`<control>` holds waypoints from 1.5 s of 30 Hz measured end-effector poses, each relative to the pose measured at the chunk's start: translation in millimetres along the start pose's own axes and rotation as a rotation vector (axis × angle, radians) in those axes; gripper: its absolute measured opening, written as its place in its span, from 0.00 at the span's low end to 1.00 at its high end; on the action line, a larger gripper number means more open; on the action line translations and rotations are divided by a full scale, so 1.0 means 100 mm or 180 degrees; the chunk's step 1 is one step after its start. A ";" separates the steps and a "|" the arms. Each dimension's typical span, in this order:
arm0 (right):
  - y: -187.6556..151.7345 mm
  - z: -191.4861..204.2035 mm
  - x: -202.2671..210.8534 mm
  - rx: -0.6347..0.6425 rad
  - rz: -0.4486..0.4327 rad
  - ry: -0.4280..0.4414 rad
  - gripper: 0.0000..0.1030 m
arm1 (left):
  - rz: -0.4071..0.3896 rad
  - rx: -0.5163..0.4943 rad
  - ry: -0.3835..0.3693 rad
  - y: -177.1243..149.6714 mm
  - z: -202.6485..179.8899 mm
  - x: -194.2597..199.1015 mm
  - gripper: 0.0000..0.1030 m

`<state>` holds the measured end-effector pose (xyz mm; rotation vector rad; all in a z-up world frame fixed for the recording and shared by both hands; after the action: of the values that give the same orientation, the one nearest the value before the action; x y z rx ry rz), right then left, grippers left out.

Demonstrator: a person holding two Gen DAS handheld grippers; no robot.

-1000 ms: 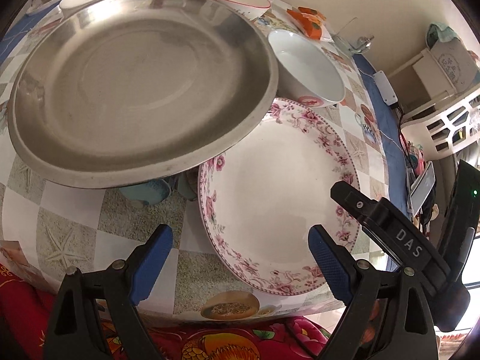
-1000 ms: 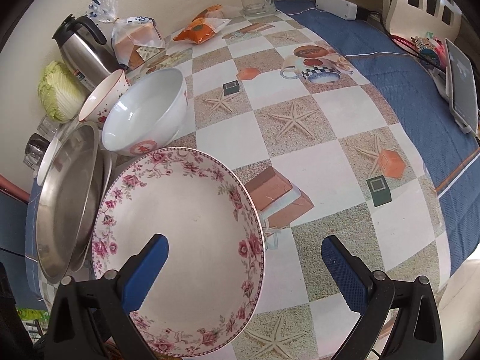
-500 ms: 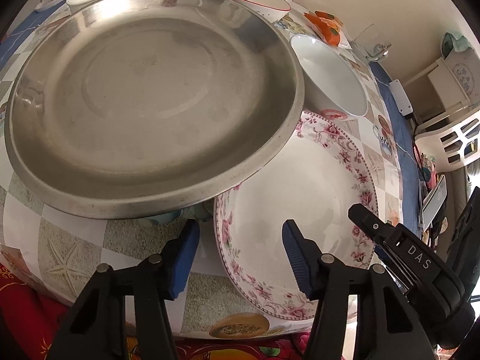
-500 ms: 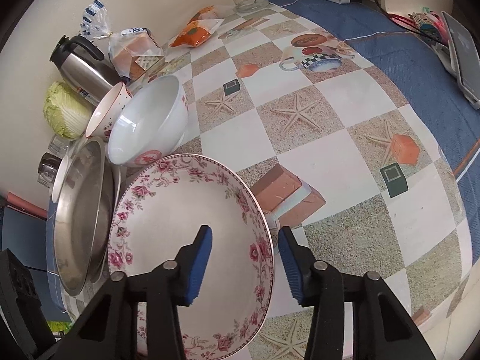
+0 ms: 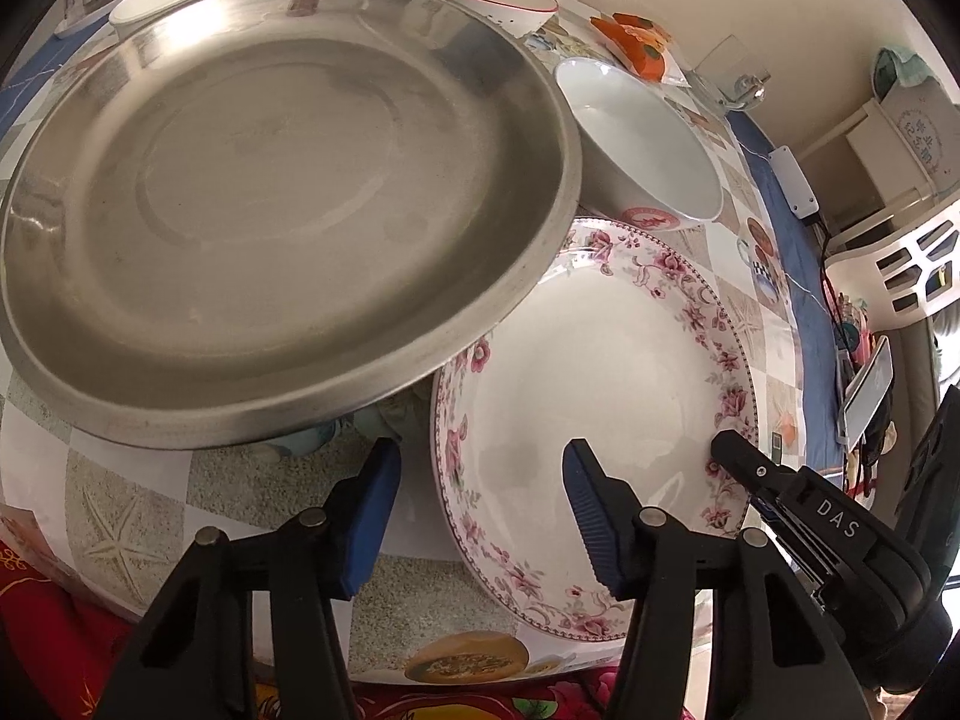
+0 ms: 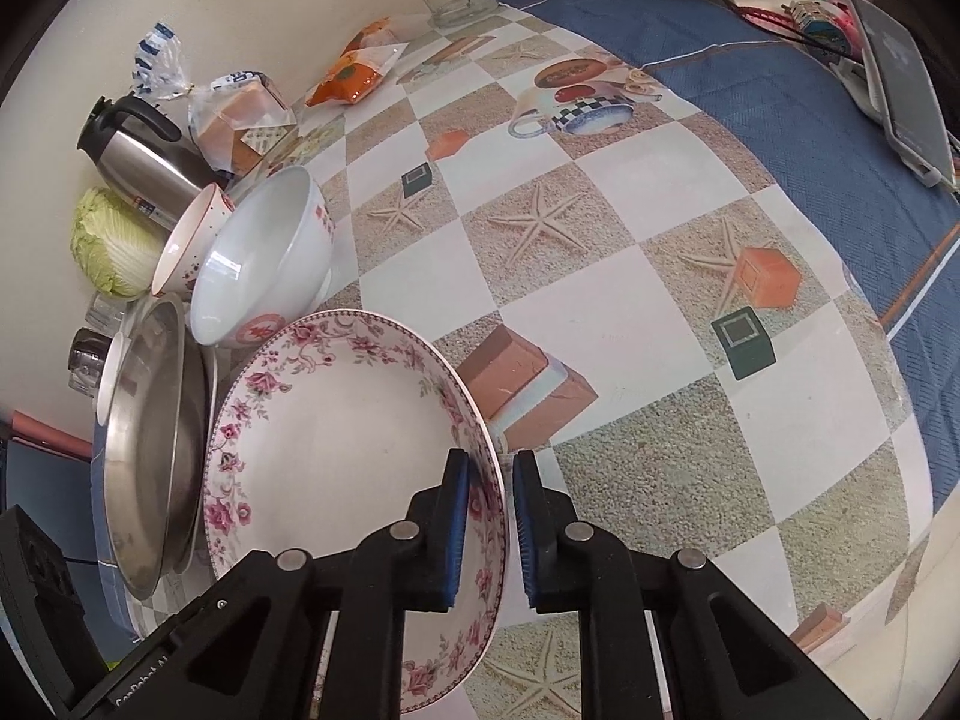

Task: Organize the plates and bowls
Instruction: 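Close the right tool on the pink-floral plate rim, then lift and tilt the pink-floral plate up with the right tool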

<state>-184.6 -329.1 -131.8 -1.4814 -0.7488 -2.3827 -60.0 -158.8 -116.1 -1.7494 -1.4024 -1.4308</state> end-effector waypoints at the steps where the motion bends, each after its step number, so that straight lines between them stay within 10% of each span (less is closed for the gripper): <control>1: 0.00 -0.03 0.01 -0.0015 -0.0002 -0.0004 0.16 | 0.0002 -0.0016 -0.0008 0.00 -0.02 -0.01 0.56; 14: 0.02 -0.40 0.07 -0.0438 -0.0013 0.0389 0.16 | -0.0166 0.0006 -0.0179 0.15 -0.16 -0.12 0.56; 25: 0.03 -0.40 0.03 -0.0531 -0.0024 0.0517 0.14 | -0.0352 0.0252 -0.0317 0.21 0.00 -0.15 0.24; 45: 0.05 -0.31 0.01 -0.0441 -0.0077 0.0436 0.14 | -0.0373 0.0144 -0.0389 0.27 -0.02 -0.19 0.15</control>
<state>-206.7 -349.3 -140.0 -1.3480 -0.5839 -2.5699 -35.3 -177.6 -127.0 -1.7782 -1.6123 -1.3597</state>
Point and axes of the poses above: each gripper's, at about its wrist camera, not at the fingertips, and x roughly against the way its jaws point, z to its left, y to its top, the point moved 3 cm from there along -x, roughly the way its jaws point
